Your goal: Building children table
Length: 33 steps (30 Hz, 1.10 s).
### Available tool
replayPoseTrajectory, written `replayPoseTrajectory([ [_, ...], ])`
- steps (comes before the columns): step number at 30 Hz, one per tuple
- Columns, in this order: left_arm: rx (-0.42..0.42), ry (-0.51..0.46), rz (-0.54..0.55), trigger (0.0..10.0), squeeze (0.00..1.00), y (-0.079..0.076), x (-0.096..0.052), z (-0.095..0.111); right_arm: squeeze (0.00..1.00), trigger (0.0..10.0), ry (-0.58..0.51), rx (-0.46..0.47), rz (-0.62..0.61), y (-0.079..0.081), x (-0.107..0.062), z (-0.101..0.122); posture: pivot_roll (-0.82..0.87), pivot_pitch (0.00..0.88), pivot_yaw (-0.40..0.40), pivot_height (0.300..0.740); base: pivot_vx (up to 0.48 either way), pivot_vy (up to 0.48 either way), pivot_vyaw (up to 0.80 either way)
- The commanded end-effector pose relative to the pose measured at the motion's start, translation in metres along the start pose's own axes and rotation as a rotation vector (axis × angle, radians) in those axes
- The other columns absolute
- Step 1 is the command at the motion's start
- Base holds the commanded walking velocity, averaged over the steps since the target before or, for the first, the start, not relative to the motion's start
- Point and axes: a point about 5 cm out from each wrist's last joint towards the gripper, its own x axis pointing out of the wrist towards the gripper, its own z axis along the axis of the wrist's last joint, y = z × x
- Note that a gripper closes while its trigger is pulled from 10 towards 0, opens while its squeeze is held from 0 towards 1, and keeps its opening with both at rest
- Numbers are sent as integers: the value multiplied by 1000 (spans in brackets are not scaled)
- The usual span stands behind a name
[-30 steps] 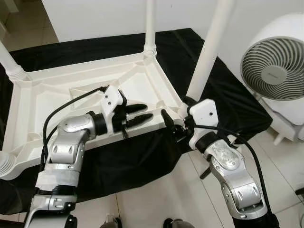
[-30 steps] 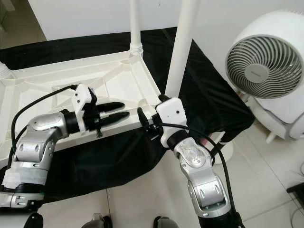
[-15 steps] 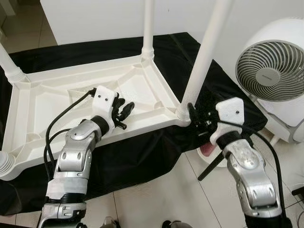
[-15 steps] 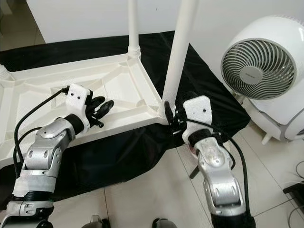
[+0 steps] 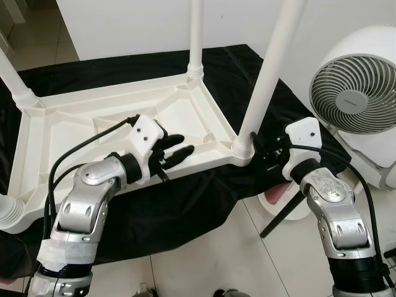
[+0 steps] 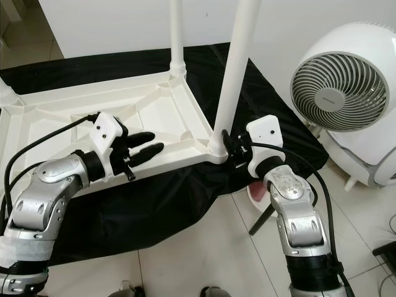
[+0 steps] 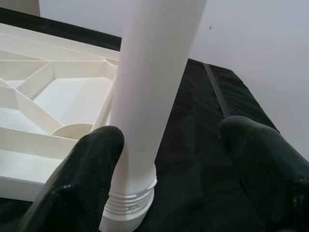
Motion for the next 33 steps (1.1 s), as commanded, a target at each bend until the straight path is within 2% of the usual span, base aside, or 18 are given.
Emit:
replayPoseTrajectory([
  [1,1,16,-16,10000,0,-4,3,-2,0,10000,0,-3,45,-1,5,-1,-127,90,39,740,0,0,0],
  [7,-3,9,-35,10000,0,-8,4,0,0,10000,18,42,124,-13,15,-2,-124,89,40,740,0,0,0],
  [9,-1,8,-40,10000,0,-8,3,1,0,10000,21,91,187,-14,16,-2,-125,89,41,740,0,0,0],
  [11,3,4,-42,10000,0,-7,2,4,0,10000,19,117,311,-12,19,-3,-123,89,44,740,0,0,0],
  [18,9,-5,-47,10000,0,-6,2,8,0,10000,13,95,351,-17,30,-2,-116,92,49,740,0,0,0],
  [19,12,-6,-49,10000,0,-5,1,9,0,10000,7,117,372,-19,37,1,-110,96,49,740,0,0,0],
  [21,12,-6,-49,10000,0,-5,1,9,0,10000,7,117,372,-19,37,1,-110,96,49,740,0,0,0],
  [23,16,-6,-49,10000,0,-5,1,10,0,10000,2,113,395,-20,43,3,-103,100,51,740,0,0,0],
  [25,24,-5,-47,10000,0,-5,-2,13,0,10000,4,61,454,-20,59,7,-93,108,50,740,0,0,0],
  [30,26,-9,-47,10000,0,-5,-4,16,0,10000,16,29,488,-22,69,9,-91,115,54,740,0,0,0],
  [33,26,-13,-48,10000,0,-5,-4,18,0,10000,36,49,492,-25,73,8,-91,115,54,740,0,0,0],
])
